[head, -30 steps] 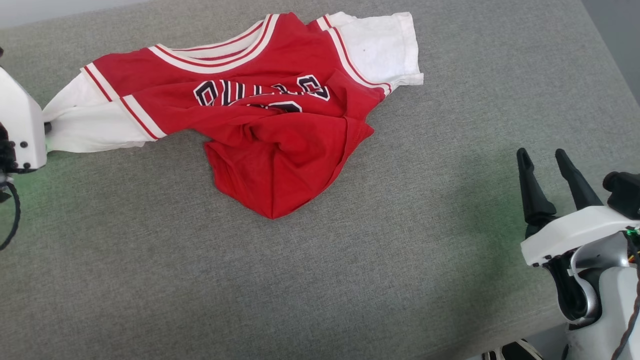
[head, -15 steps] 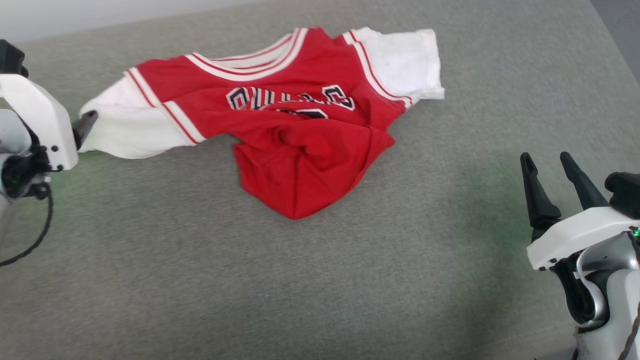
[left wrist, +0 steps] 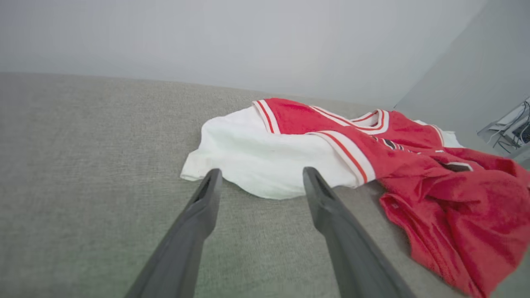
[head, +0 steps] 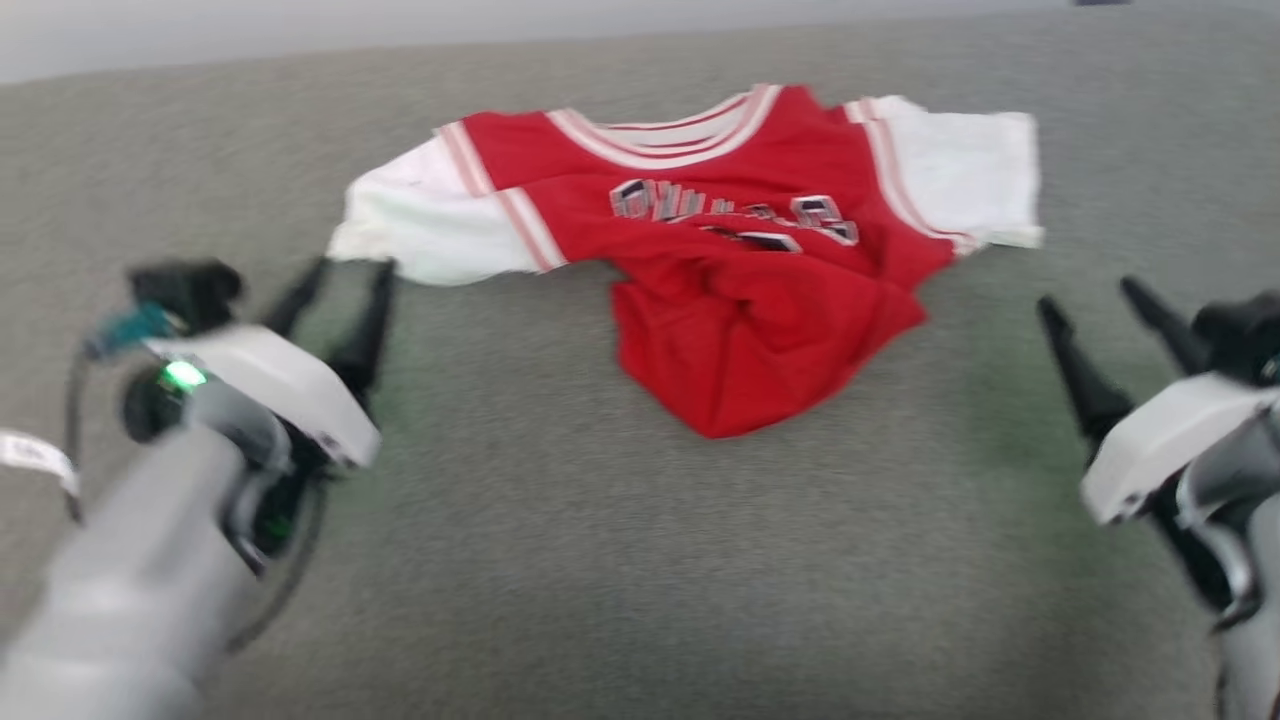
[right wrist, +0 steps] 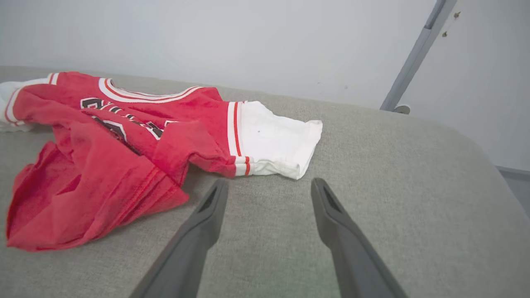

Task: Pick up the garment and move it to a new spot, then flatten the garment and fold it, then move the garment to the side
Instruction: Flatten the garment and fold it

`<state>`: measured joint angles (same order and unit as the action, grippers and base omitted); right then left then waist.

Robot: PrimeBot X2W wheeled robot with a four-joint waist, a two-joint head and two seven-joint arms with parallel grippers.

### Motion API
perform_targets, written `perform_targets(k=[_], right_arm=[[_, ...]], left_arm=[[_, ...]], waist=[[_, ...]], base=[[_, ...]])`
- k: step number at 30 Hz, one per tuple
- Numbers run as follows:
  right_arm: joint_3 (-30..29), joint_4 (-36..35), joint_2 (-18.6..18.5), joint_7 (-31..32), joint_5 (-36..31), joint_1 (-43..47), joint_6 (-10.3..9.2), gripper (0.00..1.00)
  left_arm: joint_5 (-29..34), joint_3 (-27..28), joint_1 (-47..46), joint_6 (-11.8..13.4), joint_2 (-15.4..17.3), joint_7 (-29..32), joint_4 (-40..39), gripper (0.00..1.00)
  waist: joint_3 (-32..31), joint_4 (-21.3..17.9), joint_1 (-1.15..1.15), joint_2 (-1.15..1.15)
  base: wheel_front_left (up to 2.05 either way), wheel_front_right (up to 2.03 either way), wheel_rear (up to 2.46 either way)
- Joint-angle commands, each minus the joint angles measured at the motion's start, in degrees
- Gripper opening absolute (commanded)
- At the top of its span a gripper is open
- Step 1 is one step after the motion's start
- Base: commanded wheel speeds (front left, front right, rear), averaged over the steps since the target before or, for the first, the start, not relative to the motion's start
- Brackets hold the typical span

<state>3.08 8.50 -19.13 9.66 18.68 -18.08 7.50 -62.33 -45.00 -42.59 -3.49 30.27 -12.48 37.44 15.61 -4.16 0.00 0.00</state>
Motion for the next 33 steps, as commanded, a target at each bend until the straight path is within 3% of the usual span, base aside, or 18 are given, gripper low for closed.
perform_targets(k=[1, 5, 11, 20, 28, 33], right_arm=[[0.0, 0.4, -0.4, 0.4, 0.0, -1.0, -0.02, 1.0], [0.5, 2.4, -4.9, 3.4, 1.5, -6.0, -0.02, 1.0], [2.6, 7.4, -13.3, 9.9, 4.8, -15.0, -0.02, 1.0], [10.5, 15.3, -25.4, 23.0, 12.9, -29.6, -0.03, 1.0], [20.3, 16.7, -34.0, 35.0, 21.2, -37.2, -0.02, 1.0], [26.1, 17.1, -36.4, 39.1, 23.6, -39.1, -0.02, 1.0]], left_arm=[[1.0, 0.3, 0.9, 0.4, -0.3, -0.7, -0.6, 1.0], [3.7, 4.9, 5.2, 2.7, -3.1, -2.7, -5.0, 1.0], [17.1, 16.3, 13.1, 5.2, -7.8, -2.8, -14.4, 1.0], [33.6, 26.3, 20.4, 3.9, -14.4, -2.8, -25.6, 1.0], [40.4, 30.5, 23.3, 0.7, -19.7, -2.8, -32.1, 1.0], [42.3, 32.0, 24.1, -0.7, -21.4, -2.8, -34.1, 1.0]], waist=[[0.7, 2.5, 0.0, 0.0], [2.2, 6.2, 0.0, 0.0], [4.8, 11.4, 0.0, 0.0], [10.7, 18.0, 0.0, 0.0], [16.4, 22.3, 0.0, 0.0], [18.3, 23.1, 0.0, 0.0]], base=[[0.0, 0.0, 0.0], [0.0, 0.0, 0.0], [0.0, 0.0, 0.0], [0.0, 0.0, 0.0], [0.0, 0.0, 0.0], [0.0, 0.0, 0.0]])
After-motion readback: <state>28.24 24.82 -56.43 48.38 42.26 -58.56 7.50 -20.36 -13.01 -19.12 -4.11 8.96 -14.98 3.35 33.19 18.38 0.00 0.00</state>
